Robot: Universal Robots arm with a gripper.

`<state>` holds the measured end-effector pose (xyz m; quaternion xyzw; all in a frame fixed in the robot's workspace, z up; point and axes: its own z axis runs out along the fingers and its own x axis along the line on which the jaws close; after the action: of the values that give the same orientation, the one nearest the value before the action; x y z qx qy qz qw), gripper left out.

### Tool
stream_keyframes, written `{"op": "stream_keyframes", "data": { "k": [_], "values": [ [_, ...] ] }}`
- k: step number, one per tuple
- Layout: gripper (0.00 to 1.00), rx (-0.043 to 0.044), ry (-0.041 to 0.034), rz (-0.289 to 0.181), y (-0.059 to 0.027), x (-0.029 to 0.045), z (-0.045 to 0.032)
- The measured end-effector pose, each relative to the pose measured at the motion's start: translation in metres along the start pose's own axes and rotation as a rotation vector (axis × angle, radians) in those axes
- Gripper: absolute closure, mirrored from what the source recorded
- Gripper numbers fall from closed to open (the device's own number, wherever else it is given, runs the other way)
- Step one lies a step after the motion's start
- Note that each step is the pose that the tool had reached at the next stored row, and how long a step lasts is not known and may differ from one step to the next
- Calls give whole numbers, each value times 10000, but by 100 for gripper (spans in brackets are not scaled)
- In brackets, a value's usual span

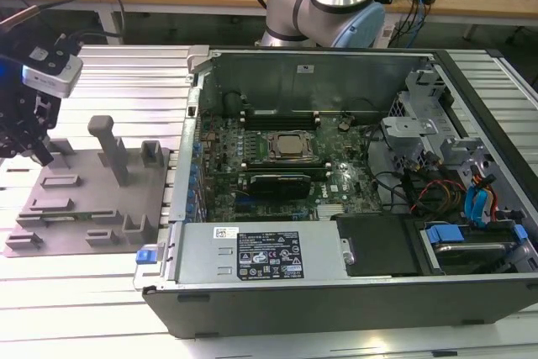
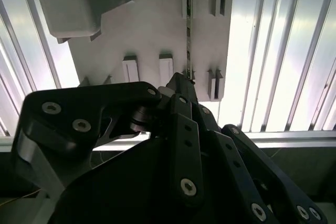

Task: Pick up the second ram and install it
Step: 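Pick up the second ram and move it above second insertion slot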

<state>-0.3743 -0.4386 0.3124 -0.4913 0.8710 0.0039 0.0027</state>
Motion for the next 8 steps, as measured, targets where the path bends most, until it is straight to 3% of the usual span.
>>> {"op": "stream_keyframes", "data": {
  "k": [8],
  "values": [
    [92, -1, 13, -797, 0, 0, 0]
  ]
}}
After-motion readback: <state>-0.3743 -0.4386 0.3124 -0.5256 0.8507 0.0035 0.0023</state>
